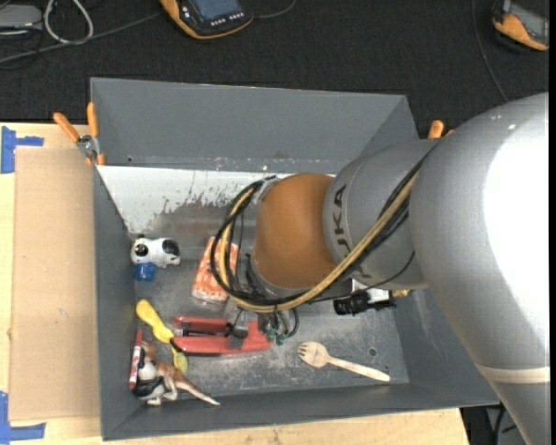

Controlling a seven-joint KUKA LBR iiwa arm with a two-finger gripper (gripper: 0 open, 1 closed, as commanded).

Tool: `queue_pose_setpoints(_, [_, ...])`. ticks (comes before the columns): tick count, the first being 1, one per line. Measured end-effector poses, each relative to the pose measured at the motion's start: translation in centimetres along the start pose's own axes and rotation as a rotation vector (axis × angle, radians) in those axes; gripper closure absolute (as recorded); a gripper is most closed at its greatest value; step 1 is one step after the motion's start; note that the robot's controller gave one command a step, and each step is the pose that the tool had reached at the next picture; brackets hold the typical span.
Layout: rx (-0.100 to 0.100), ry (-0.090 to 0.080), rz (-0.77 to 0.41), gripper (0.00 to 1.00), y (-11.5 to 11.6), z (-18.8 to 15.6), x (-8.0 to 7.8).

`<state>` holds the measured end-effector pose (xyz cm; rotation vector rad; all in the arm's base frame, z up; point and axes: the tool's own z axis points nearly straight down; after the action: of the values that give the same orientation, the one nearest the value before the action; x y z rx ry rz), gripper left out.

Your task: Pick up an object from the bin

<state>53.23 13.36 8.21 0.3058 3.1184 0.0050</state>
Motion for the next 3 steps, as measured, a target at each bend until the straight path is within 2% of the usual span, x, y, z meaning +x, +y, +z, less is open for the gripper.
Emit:
queue_pose_setpoints(1, [0.006, 0.012, -0.006, 1.0, -0.3, -6.6, 1.3])
queue_pose_setpoints(2, [0.002, 0.002, -0.015, 1.0, 0.4, -5.6, 1.2])
queue_pose_setpoints(3, [0.003, 0.005, -0.144, 1.0, -0.6, -0.8, 2.6])
